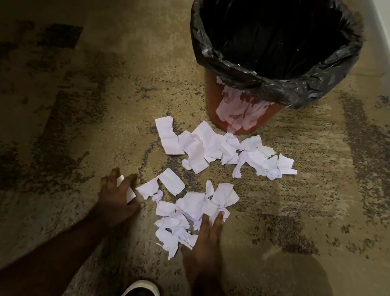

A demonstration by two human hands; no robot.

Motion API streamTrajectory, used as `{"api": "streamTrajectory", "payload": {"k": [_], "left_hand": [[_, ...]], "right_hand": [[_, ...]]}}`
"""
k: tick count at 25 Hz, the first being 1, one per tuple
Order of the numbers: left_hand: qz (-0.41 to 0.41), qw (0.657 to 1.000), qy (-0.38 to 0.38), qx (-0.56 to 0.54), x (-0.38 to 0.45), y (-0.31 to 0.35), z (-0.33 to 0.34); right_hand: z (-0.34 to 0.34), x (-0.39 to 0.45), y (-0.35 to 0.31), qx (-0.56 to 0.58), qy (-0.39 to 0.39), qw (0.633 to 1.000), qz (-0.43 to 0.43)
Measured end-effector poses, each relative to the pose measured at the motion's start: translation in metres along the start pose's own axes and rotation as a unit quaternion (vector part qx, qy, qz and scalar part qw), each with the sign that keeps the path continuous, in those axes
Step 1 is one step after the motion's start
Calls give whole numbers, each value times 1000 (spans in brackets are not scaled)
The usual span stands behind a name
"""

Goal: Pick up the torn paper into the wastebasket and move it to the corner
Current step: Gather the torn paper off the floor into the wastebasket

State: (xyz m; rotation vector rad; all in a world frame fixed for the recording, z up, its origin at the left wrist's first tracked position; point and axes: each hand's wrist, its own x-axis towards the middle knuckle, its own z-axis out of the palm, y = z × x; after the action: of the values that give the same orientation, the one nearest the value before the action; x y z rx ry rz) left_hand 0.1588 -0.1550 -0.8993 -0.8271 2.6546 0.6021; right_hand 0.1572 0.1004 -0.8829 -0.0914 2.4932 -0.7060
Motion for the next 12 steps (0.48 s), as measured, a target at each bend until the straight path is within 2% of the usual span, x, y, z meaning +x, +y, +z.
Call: {"api": "streamTrajectory", "payload": {"k": [4,10,12], "left_hand": [[36,998,33,-27,-6,-11,-3],[76,997,22,15,10,-19,-9],[44,999,15,-14,8,-5,-13]], "right_hand": [[-1,3,-1,-26,-9,1000,8],[-4,2,-2,-41,-25,999,2],[-4,2,0,-42,-23,999,-3]]}}
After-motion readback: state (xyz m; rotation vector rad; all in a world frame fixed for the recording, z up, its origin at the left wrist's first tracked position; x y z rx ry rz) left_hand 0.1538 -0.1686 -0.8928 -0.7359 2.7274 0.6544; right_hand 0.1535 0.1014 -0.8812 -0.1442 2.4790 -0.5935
